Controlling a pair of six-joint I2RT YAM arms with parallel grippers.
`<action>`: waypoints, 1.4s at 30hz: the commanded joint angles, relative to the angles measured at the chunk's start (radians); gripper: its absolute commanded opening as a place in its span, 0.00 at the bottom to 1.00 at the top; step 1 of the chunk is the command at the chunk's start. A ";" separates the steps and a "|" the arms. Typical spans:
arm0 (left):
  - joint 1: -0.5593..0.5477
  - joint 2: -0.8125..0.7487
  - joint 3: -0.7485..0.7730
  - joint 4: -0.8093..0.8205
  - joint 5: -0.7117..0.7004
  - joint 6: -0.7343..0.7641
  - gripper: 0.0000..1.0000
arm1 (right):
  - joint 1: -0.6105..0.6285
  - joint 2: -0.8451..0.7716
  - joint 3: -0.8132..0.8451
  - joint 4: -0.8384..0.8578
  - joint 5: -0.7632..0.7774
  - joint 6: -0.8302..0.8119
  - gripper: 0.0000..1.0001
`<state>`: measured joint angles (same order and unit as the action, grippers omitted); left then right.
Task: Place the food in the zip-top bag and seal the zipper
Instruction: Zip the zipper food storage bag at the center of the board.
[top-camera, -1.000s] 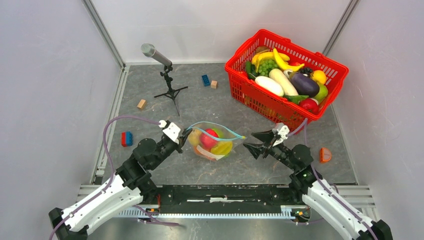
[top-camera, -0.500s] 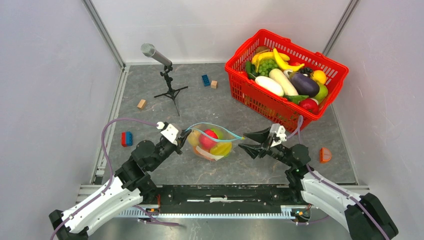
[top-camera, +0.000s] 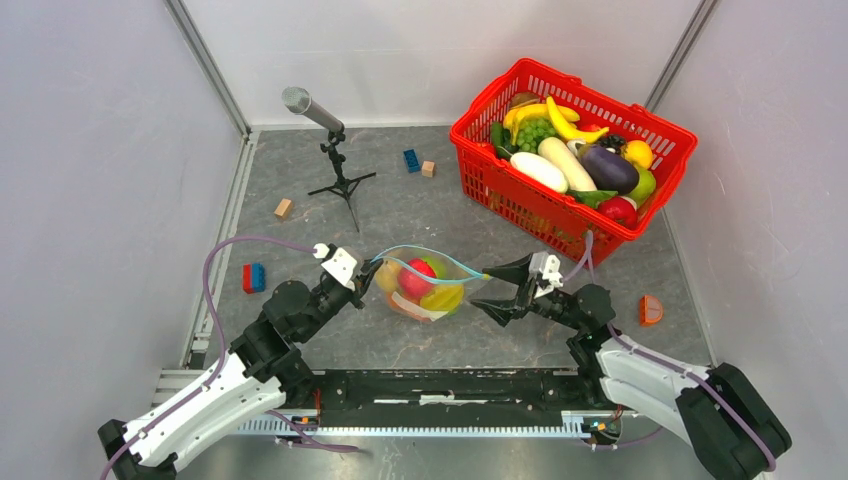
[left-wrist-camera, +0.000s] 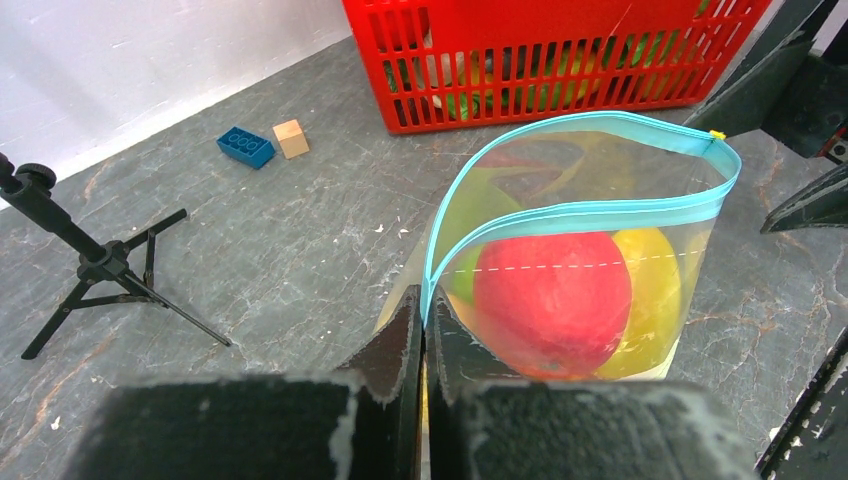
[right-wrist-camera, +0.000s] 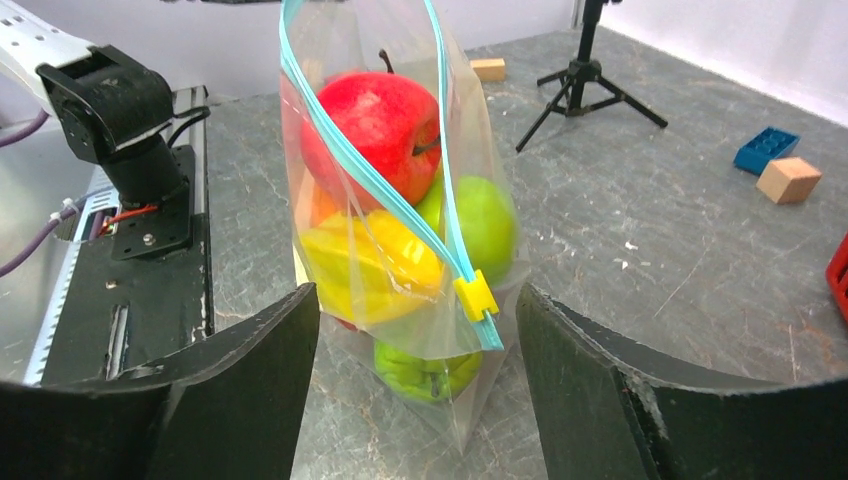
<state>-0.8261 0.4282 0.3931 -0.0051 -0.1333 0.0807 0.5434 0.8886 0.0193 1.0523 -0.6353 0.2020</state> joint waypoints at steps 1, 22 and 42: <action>0.004 -0.001 0.006 0.037 -0.020 -0.030 0.02 | 0.010 0.049 -0.098 0.054 -0.009 -0.026 0.76; 0.004 -0.025 0.001 0.019 -0.036 -0.033 0.02 | 0.035 0.214 -0.124 0.281 0.028 0.042 0.38; 0.004 -0.073 -0.076 0.089 -0.138 -0.071 0.02 | 0.063 0.182 -0.138 0.222 0.089 0.025 0.44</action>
<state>-0.8261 0.3859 0.3508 0.0139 -0.2100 0.0563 0.5896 1.0645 0.0193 1.1893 -0.5747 0.2123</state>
